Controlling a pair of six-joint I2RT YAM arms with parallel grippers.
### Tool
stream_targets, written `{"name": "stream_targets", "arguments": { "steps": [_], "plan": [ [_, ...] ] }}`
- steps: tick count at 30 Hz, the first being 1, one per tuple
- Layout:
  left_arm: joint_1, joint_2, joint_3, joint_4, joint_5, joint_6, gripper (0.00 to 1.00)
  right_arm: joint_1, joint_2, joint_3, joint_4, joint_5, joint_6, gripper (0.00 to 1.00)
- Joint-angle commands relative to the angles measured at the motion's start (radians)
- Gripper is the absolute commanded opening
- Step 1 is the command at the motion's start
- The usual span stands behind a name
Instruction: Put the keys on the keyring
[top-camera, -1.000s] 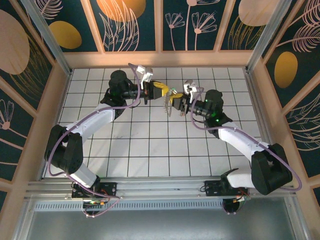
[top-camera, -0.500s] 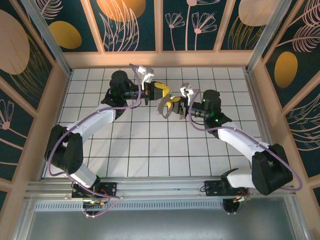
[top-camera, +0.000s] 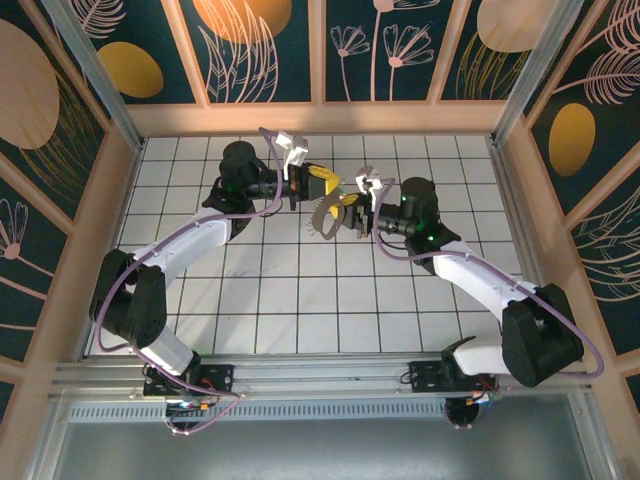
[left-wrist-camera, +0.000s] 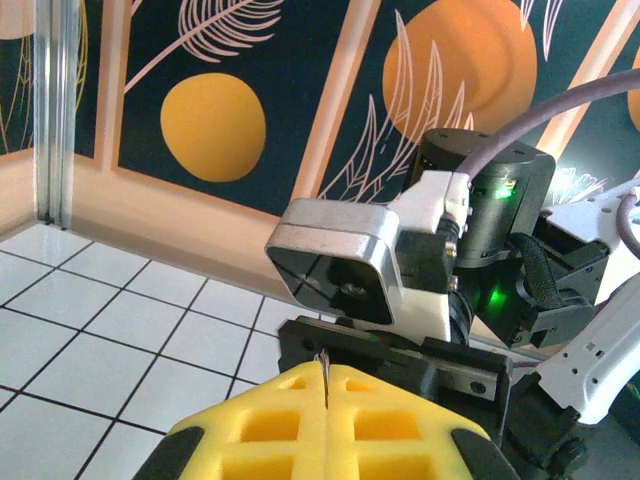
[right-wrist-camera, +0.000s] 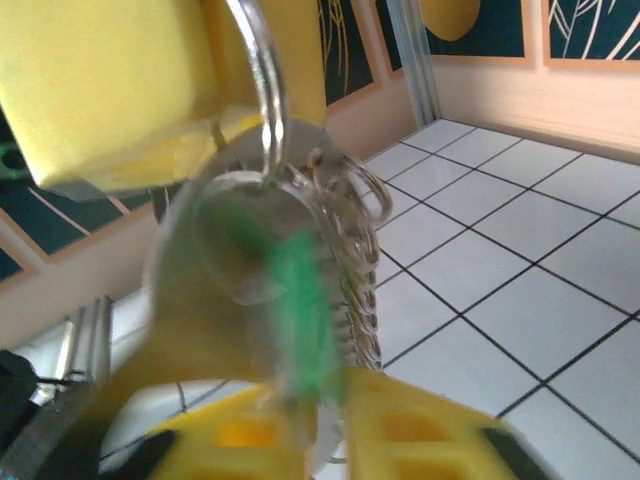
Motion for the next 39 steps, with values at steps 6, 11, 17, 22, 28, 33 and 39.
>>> {"name": "stream_targets", "arguments": {
  "steps": [6,11,17,22,28,33,39],
  "plan": [
    [-0.005,-0.007,0.006,0.117,0.015,-0.043,0.00,-0.087,-0.114,-0.083,-0.002,0.026,0.023,0.32],
    [-0.005,0.001,-0.005,0.174,0.015,-0.071,0.00,-0.152,-0.171,-0.147,0.036,0.054,0.074,0.33],
    [-0.005,0.013,-0.022,0.239,0.030,-0.104,0.00,-0.178,-0.230,-0.138,0.075,0.078,0.126,0.34],
    [-0.005,0.016,-0.026,0.254,0.041,-0.114,0.00,-0.180,-0.235,-0.099,0.121,0.134,0.168,0.34],
    [-0.005,0.022,-0.026,0.256,0.050,-0.119,0.00,-0.179,-0.173,-0.043,0.213,0.085,0.237,0.33],
    [-0.005,0.028,-0.025,0.256,0.049,-0.123,0.00,-0.156,-0.123,-0.011,0.283,0.023,0.284,0.29],
    [-0.005,0.033,-0.016,0.257,0.047,-0.126,0.00,-0.076,-0.098,0.000,0.263,0.015,0.252,0.23]
  ]
}}
